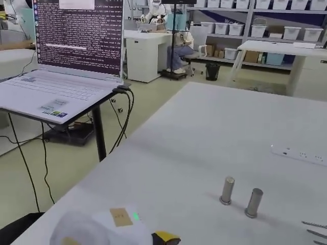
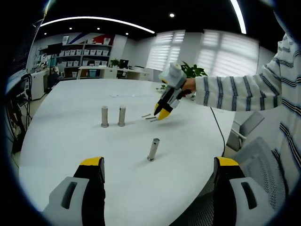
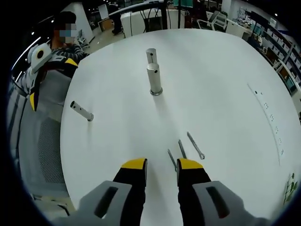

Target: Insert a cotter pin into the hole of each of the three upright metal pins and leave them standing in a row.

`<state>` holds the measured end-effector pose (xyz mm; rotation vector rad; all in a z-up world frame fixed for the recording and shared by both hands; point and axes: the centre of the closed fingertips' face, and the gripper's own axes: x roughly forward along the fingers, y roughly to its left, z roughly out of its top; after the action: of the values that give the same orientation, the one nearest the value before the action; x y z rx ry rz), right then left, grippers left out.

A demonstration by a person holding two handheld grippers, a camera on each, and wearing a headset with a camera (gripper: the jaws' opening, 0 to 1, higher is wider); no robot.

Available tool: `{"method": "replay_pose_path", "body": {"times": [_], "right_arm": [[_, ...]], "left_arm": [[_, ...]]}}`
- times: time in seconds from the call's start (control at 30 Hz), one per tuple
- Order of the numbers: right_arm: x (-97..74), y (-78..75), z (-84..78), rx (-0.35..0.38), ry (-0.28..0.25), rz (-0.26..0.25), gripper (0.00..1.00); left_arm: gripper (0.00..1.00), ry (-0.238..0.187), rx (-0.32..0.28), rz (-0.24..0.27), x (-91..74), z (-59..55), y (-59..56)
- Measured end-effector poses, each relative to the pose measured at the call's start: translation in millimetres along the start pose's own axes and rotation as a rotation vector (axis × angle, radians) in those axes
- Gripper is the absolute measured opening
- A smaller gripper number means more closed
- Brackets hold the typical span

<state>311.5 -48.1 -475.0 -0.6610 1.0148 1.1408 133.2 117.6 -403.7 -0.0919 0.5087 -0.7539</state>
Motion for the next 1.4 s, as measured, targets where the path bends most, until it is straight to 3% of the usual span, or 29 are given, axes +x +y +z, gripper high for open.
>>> {"method": "replay_pose_path", "body": {"times": [0.37,0.8,0.93,1.13,1.3,1.4], "right_arm": [[12.0,-5.7,-8.0,-0.014,0.077,0.024,0.12],[13.3,-11.3,-13.5,-0.014,0.118,0.030,0.03],[12.9,-12.9,-16.6,-0.055,0.141,0.018,0.00],[13.4,-15.8,-17.2,-0.106,0.157,0.003,0.00],[13.8,-16.4,-17.7,-0.198,0.186,-0.010,0.00],[14.0,-20.1,-19.6,-0.196,0.201,-0.019,0.00]], "left_arm": [[0.91,0.016,-0.036,0.021,-3.4,-8.9,5.2],[0.91,0.019,-0.054,0.027,-3.7,-12.2,10.0],[0.91,0.056,-0.040,0.022,-0.9,-20.0,9.7],[0.91,0.063,-0.047,0.004,3.7,-19.9,5.9],[0.91,0.066,-0.046,-0.016,7.3,-19.6,1.0],[0.91,0.070,-0.048,-0.022,8.2,-20.0,-0.4]]}}
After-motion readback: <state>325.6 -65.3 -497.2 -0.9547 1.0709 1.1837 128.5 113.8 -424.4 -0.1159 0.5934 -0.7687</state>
